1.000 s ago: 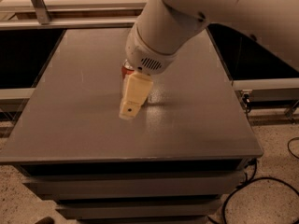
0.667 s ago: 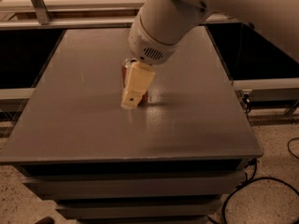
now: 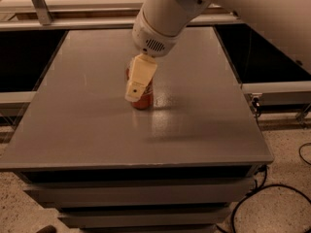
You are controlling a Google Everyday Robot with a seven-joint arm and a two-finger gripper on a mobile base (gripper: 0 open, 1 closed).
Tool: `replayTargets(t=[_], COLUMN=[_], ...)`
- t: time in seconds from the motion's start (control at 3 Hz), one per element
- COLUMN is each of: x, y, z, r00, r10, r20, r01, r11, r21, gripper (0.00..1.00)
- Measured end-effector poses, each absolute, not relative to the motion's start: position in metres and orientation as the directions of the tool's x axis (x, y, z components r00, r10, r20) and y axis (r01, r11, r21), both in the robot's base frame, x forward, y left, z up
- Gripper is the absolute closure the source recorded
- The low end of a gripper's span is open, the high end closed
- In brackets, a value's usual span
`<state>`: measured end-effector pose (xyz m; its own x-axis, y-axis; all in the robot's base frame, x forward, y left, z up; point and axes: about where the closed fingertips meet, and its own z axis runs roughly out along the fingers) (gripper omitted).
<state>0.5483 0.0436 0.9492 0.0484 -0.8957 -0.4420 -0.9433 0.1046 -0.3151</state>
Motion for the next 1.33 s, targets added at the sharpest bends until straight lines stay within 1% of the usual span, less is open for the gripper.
replayTargets(t=[0.33,0.67,1.0,1.33], x=[0.557,0.558,0.556,0.550], y=[0.050,0.050,0.048,0.049], z=[0.930,0.917,0.913,0.920], r00=[0.041,0.039,0.058,0.103], r10=[-0.900,-0.902,-0.896,-0.882], r20=[-0.433,-0.429,-0.440,-0.459], r01=[-0.955,-0.961,-0.960,-0.952], r11=[0.092,0.084,0.071,0.046], r21=[-0.281,-0.263,-0.269,-0.302], gripper=[0.00,0.18,0.43,0.64])
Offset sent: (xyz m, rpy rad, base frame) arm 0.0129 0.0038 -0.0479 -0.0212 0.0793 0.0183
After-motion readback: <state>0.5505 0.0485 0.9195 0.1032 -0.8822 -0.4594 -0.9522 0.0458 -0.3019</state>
